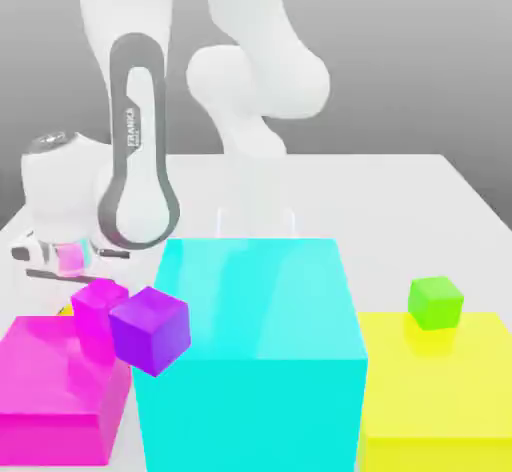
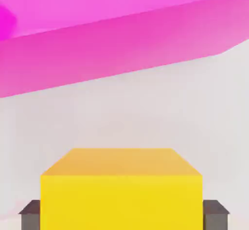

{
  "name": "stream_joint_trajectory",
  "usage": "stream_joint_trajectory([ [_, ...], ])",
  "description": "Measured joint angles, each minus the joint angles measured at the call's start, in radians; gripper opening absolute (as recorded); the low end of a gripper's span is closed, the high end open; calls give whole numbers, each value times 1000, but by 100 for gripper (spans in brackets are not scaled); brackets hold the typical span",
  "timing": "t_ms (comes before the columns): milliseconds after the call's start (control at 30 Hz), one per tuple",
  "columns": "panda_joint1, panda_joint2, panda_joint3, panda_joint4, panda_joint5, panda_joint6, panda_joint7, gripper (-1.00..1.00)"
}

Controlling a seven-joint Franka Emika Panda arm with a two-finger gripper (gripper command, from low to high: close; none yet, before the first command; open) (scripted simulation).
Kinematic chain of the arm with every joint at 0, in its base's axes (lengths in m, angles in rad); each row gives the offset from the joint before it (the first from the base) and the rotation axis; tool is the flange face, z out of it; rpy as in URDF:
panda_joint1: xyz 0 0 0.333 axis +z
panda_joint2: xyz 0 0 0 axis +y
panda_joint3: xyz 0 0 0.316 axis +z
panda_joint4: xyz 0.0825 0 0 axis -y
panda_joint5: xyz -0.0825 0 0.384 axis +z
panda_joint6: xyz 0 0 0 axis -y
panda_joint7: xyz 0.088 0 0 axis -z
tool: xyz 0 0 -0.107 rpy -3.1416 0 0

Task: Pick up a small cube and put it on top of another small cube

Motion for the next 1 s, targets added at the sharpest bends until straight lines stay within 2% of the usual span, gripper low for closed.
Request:
stream_joint_trajectory([
  [67,-10,5,11,1,7,4,-5,-100],
  [167,51,-35,-64,-8,-56,-25,42,-100],
  [367,179,-162,-252,-41,-303,-109,225,-100],
  [533,175,-269,-305,-68,-490,-186,361,-100],
  [700,157,-389,-344,-67,-446,-367,295,-100],
  [1000,219,-675,-270,-49,-411,-729,277,-100],
])
